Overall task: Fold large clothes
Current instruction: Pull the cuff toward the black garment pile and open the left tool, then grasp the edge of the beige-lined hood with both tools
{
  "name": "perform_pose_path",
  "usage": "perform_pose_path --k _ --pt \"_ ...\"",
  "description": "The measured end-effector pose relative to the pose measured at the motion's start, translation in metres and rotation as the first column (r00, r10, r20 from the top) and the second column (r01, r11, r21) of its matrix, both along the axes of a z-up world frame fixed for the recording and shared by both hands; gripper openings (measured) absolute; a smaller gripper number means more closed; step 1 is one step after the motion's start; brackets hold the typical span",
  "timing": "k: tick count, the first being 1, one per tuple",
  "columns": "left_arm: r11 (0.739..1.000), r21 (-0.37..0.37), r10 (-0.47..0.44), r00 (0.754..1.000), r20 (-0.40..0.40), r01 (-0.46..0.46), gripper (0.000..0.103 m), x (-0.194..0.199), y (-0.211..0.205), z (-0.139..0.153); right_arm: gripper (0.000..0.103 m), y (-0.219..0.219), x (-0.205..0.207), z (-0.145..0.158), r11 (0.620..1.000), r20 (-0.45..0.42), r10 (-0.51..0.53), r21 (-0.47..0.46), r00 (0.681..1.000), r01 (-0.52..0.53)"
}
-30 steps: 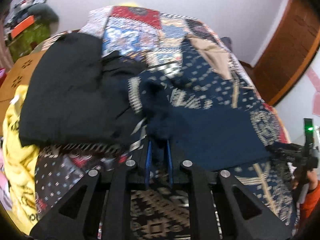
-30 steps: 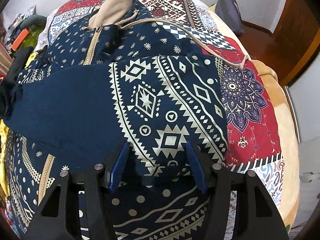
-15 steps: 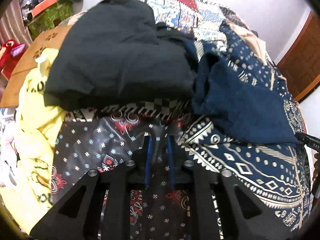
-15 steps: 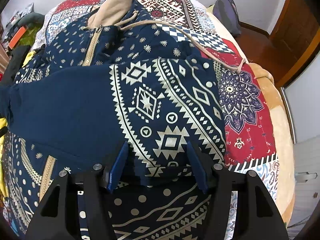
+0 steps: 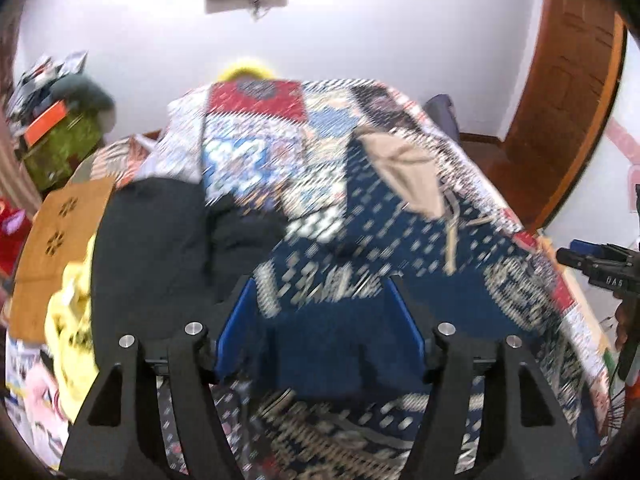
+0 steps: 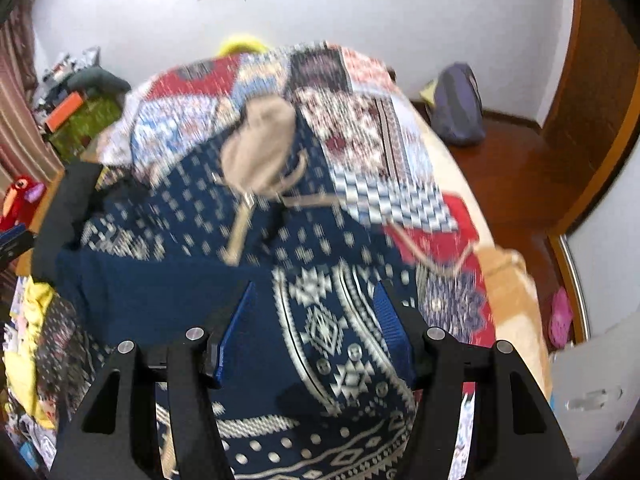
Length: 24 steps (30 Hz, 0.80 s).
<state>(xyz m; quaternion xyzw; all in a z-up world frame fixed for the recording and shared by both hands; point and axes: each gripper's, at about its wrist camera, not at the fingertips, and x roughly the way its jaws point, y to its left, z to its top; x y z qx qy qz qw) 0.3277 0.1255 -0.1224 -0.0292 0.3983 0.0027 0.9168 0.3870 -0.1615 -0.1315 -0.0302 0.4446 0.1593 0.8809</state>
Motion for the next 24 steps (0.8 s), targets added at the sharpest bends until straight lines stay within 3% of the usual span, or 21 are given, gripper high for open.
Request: perform_pose_path --k 4,9,14,19,24 --pt "0.999 0.002 -0.039 0.999 0.037 0.038 0.07 0.032 -0.026 0.017 0.058 0.011 0.009 0.015 1.0 0.048 0.016 0.015 0.999 -0.016" --pt "0.997 0.018 -0.076 0.997 0.032 0.075 0.072 0.073 -0.052 0.016 0.059 0.028 0.031 0.015 0.999 0.067 0.032 0.026 0.997 -0.034" --pt "0.996 0.016 -0.089 0.995 -0.049 0.09 0.072 0.128 -0.068 -0.013 0.059 0.042 0.066 -0.002 0.999 0.038 0.025 0.021 0.999 -0.026" --pt "0.997 -0.049 -0.073 0.983 -0.166 0.066 0.072 0.184 -0.066 -0.057 0.059 0.06 0.109 -0.024 1.0 -0.014 0.021 0.014 1.0 -0.021" --pt "0.998 -0.06 -0.043 0.972 -0.231 0.03 0.072 0.216 -0.061 -0.092 0.059 0.073 0.155 -0.055 1.0 -0.112 -0.002 0.025 0.994 0.004"
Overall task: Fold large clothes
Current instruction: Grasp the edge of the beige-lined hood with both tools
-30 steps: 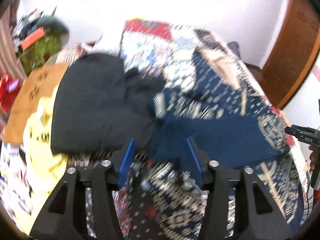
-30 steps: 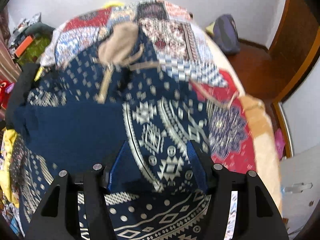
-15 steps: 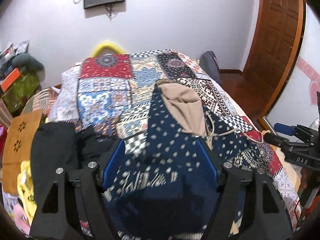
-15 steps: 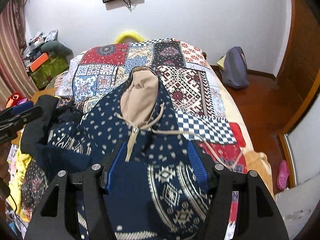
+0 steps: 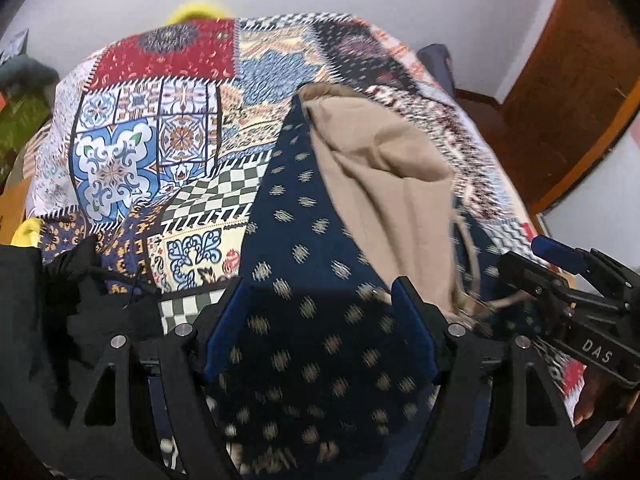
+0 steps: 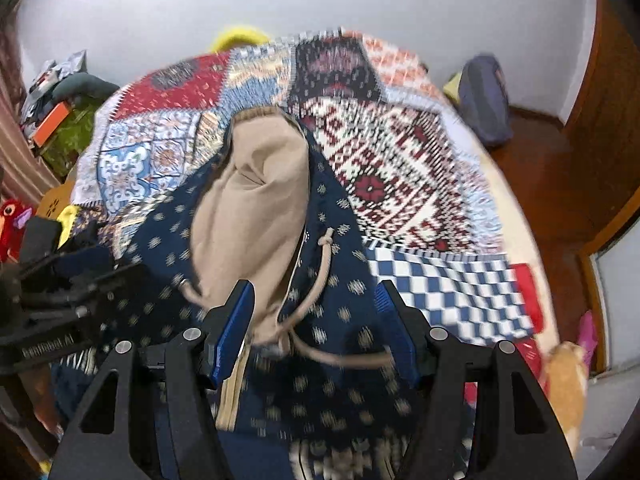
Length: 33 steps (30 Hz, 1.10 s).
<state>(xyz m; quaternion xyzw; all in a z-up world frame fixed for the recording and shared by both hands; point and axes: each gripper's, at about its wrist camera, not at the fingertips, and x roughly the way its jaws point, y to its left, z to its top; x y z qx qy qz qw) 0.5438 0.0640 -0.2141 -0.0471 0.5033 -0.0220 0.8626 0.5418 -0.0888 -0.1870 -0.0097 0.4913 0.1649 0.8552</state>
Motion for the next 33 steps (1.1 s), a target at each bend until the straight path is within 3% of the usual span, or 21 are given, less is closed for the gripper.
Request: perform_pose_path --k 6,9,13,16,17,18,22,33 --pt "1.0 -0.015 0.027 0.999 -0.024 -0.027 0.073 0.025 0.006 -0.025 0.059 0.004 0.041 -0.037 0.998 -0.087 -0.056 0.015 0.995 0.058" --pt "0.999 0.015 0.029 1.0 0.001 -0.029 0.073 0.03 0.005 -0.027 0.06 0.003 0.051 -0.054 0.996 -0.136 -0.086 0.018 0.987 0.089" --pt "0.998 0.053 0.034 0.999 0.016 -0.035 0.071 0.036 0.005 -0.031 0.057 0.0 0.052 -0.053 0.995 -0.128 -0.079 0.043 0.989 0.085" --pt "0.998 0.054 0.03 0.999 0.043 -0.032 0.057 0.034 0.006 -0.032 0.03 -0.002 0.047 -0.05 0.997 -0.104 -0.053 0.048 0.993 0.059" --pt "0.999 0.024 0.035 0.999 0.041 -0.036 0.041 0.033 0.008 -0.032 0.019 -0.002 0.044 -0.048 0.997 -0.097 -0.051 0.047 0.994 0.056" --pt "1.0 -0.009 0.03 0.999 0.036 -0.029 0.023 0.031 0.01 -0.029 0.015 -0.002 0.042 -0.046 0.998 -0.091 -0.05 0.043 0.995 0.054" --pt "0.999 -0.045 0.007 1.0 0.026 -0.006 0.007 0.022 0.011 -0.017 0.014 -0.011 0.024 -0.029 0.999 -0.049 -0.042 0.025 0.998 0.044" --pt "0.991 -0.1 -0.073 0.991 0.109 0.084 0.006 -0.063 0.017 0.05 0.014 -0.047 -0.078 0.052 0.995 0.12 0.049 0.077 0.992 -0.058"
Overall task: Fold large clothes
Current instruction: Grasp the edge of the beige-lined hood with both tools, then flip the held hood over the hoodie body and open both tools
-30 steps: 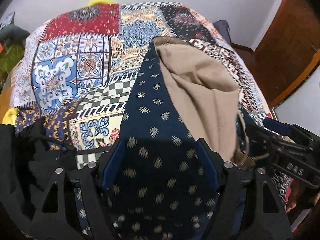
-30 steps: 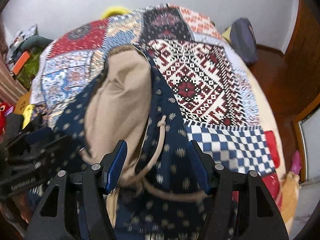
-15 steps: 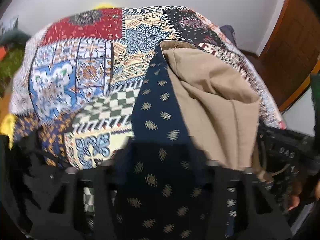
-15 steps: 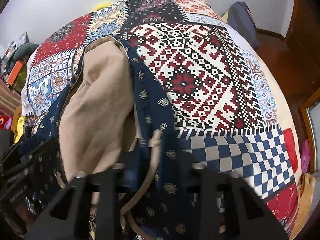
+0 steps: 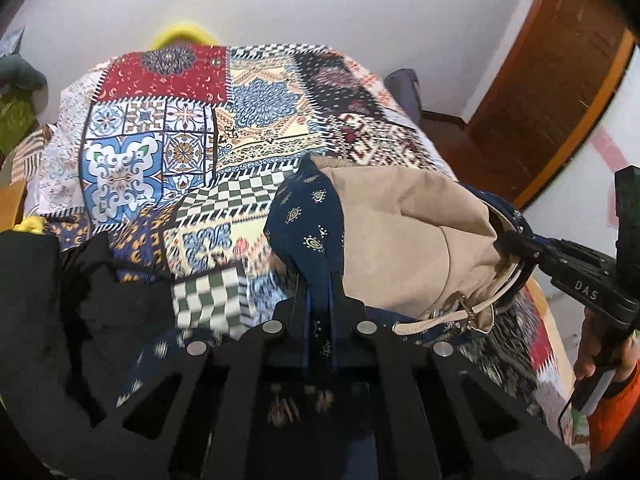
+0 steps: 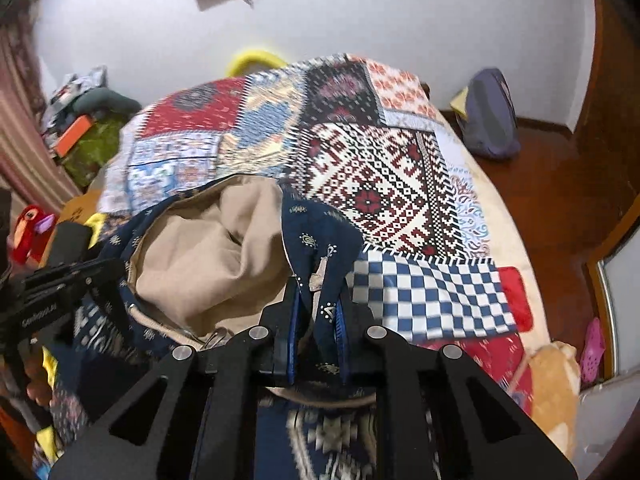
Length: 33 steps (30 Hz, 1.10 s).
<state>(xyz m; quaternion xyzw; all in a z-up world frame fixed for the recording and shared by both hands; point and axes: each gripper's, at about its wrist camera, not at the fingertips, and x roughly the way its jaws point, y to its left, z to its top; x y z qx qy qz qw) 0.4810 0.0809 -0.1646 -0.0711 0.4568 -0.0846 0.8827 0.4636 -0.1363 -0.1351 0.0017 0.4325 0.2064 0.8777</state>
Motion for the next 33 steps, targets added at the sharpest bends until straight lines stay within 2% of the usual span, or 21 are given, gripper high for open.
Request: perform_pose_path --k 3,7,15,19,22,24,26,30,33 --pt "0.999 0.012 -0.034 0.999 0.014 0.034 0.006 -0.032 -0.006 0.01 0.014 -0.004 -0.022 0.008 1.0 0.014 0.024 0.009 1.0 -0.025" --pt "0.998 0.026 -0.064 0.998 0.002 0.064 0.006 -0.068 -0.01 0.006 0.014 -0.011 -0.048 -0.002 0.999 0.011 0.047 -0.021 0.999 -0.046" --pt "0.994 0.092 -0.06 0.997 -0.056 0.065 0.006 -0.127 -0.02 -0.03 0.015 -0.022 -0.085 -0.053 0.996 -0.086 0.045 -0.068 0.995 -0.051" --pt "0.99 0.13 -0.039 0.993 -0.113 0.053 0.009 -0.144 -0.021 -0.053 0.017 -0.028 -0.092 -0.077 0.998 -0.165 0.025 -0.052 0.986 -0.035" --pt "0.99 0.13 -0.028 0.988 -0.155 0.049 0.024 -0.149 -0.019 -0.064 0.02 -0.027 -0.096 -0.087 0.997 -0.19 0.016 -0.071 0.982 -0.03" --pt "0.99 0.134 -0.024 0.987 -0.158 0.045 0.039 -0.154 -0.018 -0.063 0.024 -0.026 -0.098 -0.086 0.995 -0.194 0.024 -0.095 0.981 -0.043" --pt "0.991 0.126 -0.026 0.99 -0.141 0.044 0.042 -0.158 -0.018 -0.057 0.027 -0.025 -0.103 -0.079 0.992 -0.192 0.036 -0.111 0.981 -0.058" --pt "0.994 0.103 -0.013 0.996 -0.086 0.022 0.05 -0.16 -0.013 -0.034 0.028 -0.022 -0.113 -0.055 0.987 -0.116 0.066 -0.141 0.991 -0.082" --pt "0.995 0.096 -0.002 1.0 -0.029 0.004 0.053 -0.155 -0.011 -0.014 0.034 -0.021 -0.109 -0.035 0.989 -0.055 0.074 -0.126 0.996 -0.08"
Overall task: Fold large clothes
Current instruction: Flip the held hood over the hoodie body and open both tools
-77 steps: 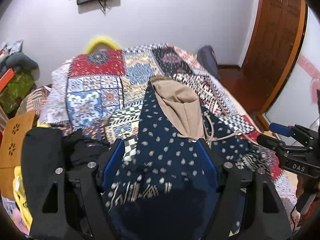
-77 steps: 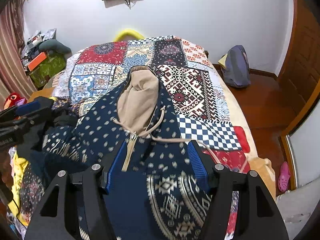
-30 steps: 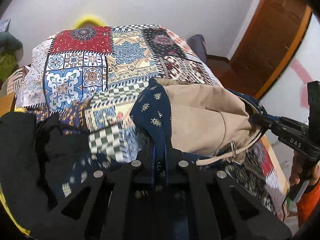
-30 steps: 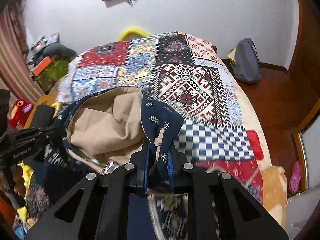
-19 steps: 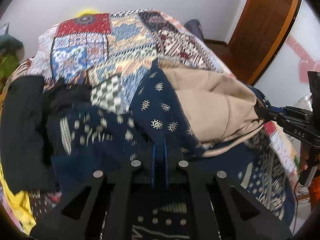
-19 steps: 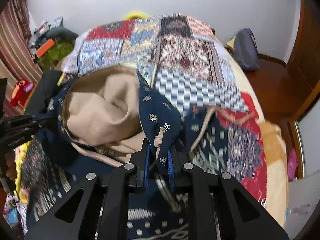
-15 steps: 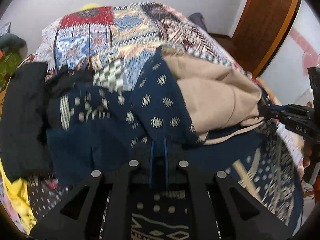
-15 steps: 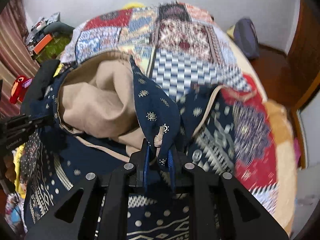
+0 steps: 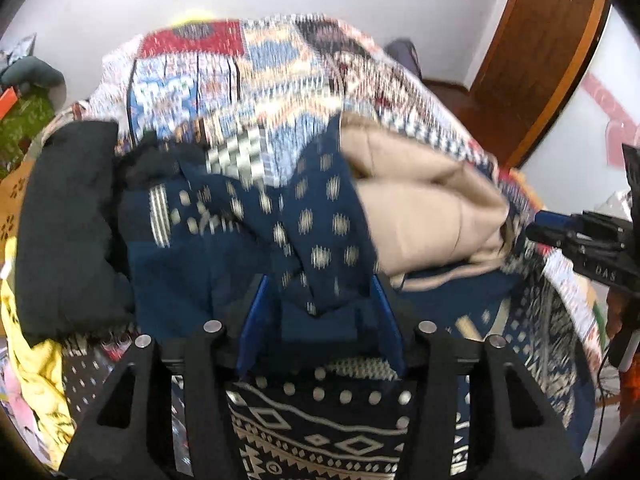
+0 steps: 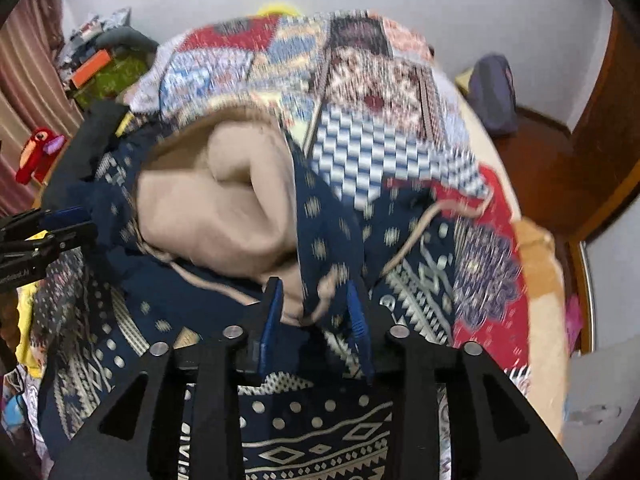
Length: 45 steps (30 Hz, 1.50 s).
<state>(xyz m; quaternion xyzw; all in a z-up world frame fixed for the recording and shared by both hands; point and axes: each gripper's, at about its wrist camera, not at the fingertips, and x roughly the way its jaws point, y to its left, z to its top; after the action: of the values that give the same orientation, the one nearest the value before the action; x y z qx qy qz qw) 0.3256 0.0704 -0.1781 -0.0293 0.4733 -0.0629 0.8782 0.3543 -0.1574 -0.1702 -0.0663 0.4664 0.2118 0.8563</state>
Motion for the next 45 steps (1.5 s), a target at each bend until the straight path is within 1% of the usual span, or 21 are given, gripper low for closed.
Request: perform_pose_path --k 2,4,6,8,11,13,17,22,25,26,27,28,29,30,31,32,33,37,42,45 --pt "1.0 0.023 0.011 0.999 0.051 -0.013 0.056 0.007 0.0 0.015 0.044 0.002 0.005 0.011 1.0 0.03 -0.004 0.021 1.0 0.003" --pt "0.999 0.034 0.012 0.997 0.075 -0.015 0.058 0.016 0.0 0.023 0.048 0.004 0.011 0.022 0.999 0.059 -0.009 0.046 0.998 0.007" --pt "1.0 0.024 0.006 0.996 0.088 -0.009 0.058 0.028 -0.002 0.03 0.048 0.009 0.023 0.028 0.998 0.072 -0.014 0.06 0.997 0.01" --pt "1.0 0.007 0.001 0.996 0.092 -0.002 0.059 0.043 -0.004 0.033 0.049 0.015 0.033 0.03 0.998 0.067 -0.015 0.068 0.998 0.011" --pt "1.0 -0.004 -0.007 0.997 0.082 0.008 0.059 0.063 -0.007 0.03 0.049 0.023 0.053 0.023 0.996 0.032 -0.024 0.083 0.999 0.021" --pt "1.0 -0.019 -0.015 0.998 0.065 0.016 0.059 0.077 -0.008 0.022 0.049 0.027 0.065 0.014 0.995 -0.006 -0.026 0.095 1.0 0.026" --pt "1.0 -0.022 -0.02 1.0 0.019 0.021 0.059 0.103 -0.012 0.001 0.049 0.036 0.088 -0.009 0.994 -0.093 -0.021 0.103 0.995 0.031" --pt "0.999 -0.04 -0.02 0.998 -0.051 0.018 0.059 0.128 -0.009 -0.031 0.049 0.043 0.109 -0.034 0.994 -0.17 -0.02 0.099 0.985 0.037" --pt "0.999 -0.046 -0.016 0.998 -0.065 0.013 0.059 0.135 -0.007 -0.044 0.049 0.042 0.115 -0.044 0.992 -0.198 -0.018 0.119 0.98 0.043" --pt "0.999 -0.051 -0.013 0.998 -0.064 0.01 0.058 0.137 -0.006 -0.047 0.047 0.041 0.117 -0.046 0.991 -0.199 -0.022 0.125 0.98 0.047" --pt "0.998 -0.056 -0.011 0.998 -0.064 0.007 0.052 0.137 -0.005 -0.049 0.045 0.041 0.117 -0.047 0.99 -0.196 -0.023 0.13 0.98 0.049" --pt "0.998 -0.065 -0.009 0.998 -0.068 0.004 0.047 0.139 -0.004 -0.05 0.036 0.04 0.117 -0.047 0.99 -0.191 -0.025 0.133 0.981 0.051" --pt "0.997 -0.076 -0.01 0.997 -0.075 0.004 0.038 0.14 -0.003 -0.052 0.028 0.04 0.118 -0.047 0.99 -0.191 -0.026 0.133 0.981 0.052" --pt "0.996 -0.09 -0.013 0.996 -0.083 0.005 0.031 0.141 -0.002 -0.054 0.027 0.039 0.117 -0.048 0.989 -0.194 -0.022 0.139 0.981 0.05" --pt "0.994 -0.105 -0.012 0.996 -0.088 0.003 0.028 0.142 -0.001 -0.055 0.024 0.039 0.117 -0.047 0.988 -0.194 -0.018 0.148 0.981 0.047" --pt "0.994 -0.109 -0.014 0.996 -0.088 0.004 0.02 0.14 -0.001 -0.055 0.02 0.04 0.117 -0.047 0.987 -0.192 -0.014 0.154 0.981 0.045" --pt "0.994 -0.109 -0.017 0.996 -0.088 0.007 0.011 0.14 -0.001 -0.054 0.013 0.04 0.116 -0.046 0.987 -0.19 -0.01 0.158 0.982 0.041" --pt "0.992 -0.12 -0.036 0.997 -0.066 0.028 0.009 0.128 -0.003 -0.041 0.009 0.039 0.106 -0.032 0.984 -0.154 -0.003 0.176 0.988 0.03" --pt "0.991 -0.118 -0.062 0.998 -0.008 0.061 0.008 0.098 -0.011 -0.005 0.009 0.03 0.078 0.001 0.98 -0.077 0.013 0.199 0.997 0.003" --pt "0.99 -0.114 -0.082 0.996 0.027 0.085 0.008 0.076 -0.017 0.016 0.008 0.025 0.059 0.017 0.979 -0.047 0.024 0.202 0.999 -0.014"
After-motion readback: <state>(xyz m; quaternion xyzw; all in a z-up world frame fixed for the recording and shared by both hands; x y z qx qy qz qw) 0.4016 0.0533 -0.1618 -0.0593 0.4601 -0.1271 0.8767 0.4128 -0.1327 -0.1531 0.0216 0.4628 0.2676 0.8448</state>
